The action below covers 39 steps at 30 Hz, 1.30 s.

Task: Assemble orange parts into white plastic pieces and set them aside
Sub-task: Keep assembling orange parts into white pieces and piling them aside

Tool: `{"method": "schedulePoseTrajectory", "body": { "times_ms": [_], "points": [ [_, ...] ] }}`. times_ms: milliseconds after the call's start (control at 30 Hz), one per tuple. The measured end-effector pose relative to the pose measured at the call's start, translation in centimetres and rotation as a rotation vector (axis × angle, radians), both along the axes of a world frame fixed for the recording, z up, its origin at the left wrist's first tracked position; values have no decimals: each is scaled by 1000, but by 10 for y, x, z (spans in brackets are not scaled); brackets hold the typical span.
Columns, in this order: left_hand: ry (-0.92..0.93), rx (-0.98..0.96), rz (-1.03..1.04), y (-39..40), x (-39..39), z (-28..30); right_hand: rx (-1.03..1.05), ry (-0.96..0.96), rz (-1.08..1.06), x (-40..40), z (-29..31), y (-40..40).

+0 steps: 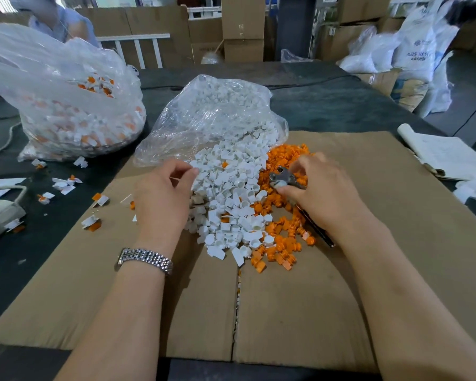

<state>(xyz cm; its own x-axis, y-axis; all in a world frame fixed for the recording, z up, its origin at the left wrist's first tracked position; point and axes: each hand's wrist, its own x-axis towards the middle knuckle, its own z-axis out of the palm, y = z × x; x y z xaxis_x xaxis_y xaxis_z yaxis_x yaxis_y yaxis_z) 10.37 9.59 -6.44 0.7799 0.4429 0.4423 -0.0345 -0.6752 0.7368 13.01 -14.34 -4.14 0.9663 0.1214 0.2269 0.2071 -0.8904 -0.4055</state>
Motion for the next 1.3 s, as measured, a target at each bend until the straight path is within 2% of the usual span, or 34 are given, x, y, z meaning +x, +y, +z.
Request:
{"method": "schedulePoseTrajectory", "body": {
  "times_ms": [67,200,300,367,467,633,800,933,1300],
  "points": [
    [-7,-187,-64,-3,-2,3,-63,-54,93,-2,2,3],
    [10,-524,-229,-7,-5,6,-187,-3,180,-6,-3,13],
    [87,-681,-338,-5,-3,6,-233,-18,194,-7,-7,21],
    [145,-718,-386,-4,-1,4,-241,-18,207,-8,-8,24],
    [172,-702,-422,-4,-1,3,-202,-3,231,-8,-8,23],
    [160,-684,-541,-10,-4,5,-13,-12,195,-2,-5,14],
    [170,-533,-580,-18,-10,8,461,-8,158,-4,4,10],
    [152,-462,-555,-23,-12,7,852,153,272,-12,8,14],
    [-13,-237,-590,-37,-16,8,806,129,350,-13,0,31]
  ]
}}
